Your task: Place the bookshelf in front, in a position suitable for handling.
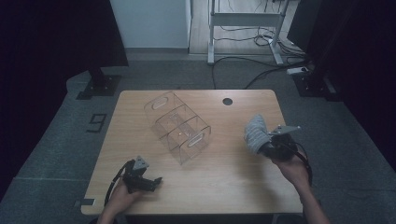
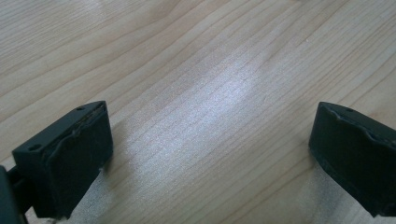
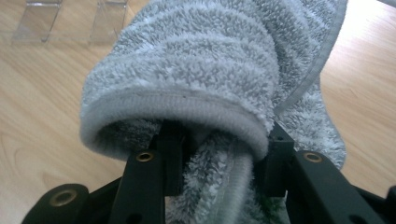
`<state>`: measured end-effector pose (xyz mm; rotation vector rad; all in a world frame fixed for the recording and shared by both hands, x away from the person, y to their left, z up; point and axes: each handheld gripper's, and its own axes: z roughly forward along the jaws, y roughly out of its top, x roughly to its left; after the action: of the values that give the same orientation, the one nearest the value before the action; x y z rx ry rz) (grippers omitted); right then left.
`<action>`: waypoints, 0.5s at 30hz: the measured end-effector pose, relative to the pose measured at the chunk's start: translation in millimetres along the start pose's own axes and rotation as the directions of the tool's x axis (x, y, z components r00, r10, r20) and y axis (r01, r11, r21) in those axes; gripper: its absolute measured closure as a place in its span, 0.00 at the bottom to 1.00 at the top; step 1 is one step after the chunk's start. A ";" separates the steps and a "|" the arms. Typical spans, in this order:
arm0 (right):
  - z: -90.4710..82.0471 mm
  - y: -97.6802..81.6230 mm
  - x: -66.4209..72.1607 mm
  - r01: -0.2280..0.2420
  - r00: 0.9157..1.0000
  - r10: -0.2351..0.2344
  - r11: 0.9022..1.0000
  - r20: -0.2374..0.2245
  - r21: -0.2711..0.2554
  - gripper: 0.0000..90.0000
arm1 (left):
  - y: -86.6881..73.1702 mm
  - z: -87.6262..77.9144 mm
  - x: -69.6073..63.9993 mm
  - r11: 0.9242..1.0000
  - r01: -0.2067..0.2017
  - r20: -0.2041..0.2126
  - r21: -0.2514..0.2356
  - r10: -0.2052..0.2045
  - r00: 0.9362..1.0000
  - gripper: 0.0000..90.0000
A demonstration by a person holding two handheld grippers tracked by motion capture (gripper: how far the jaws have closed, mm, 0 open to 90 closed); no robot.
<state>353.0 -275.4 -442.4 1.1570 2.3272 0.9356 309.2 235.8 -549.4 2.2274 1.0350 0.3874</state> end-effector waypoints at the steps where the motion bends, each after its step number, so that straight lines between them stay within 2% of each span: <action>1: -3.0 -2.8 -0.2 0.000 1.000 0.000 1.000 0.004 0.000 0.67 | 0.0 0.0 0.0 1.000 0.000 0.000 0.000 0.000 1.000 0.00; 12: -30.6 -26.1 -0.7 -0.004 1.000 0.005 1.000 0.024 -0.006 0.67 | 0.0 0.0 -0.1 1.000 0.001 -0.001 0.000 -0.001 1.000 0.00; 15: -33.1 -31.6 1.5 -0.009 1.000 0.010 1.000 0.019 -0.013 0.67 | 0.1 0.0 -0.2 1.000 0.001 -0.001 0.001 -0.001 1.000 0.00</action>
<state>315.2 -301.1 -441.3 1.1680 2.2991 0.9373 309.1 235.7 -549.3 2.2271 1.0376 0.3878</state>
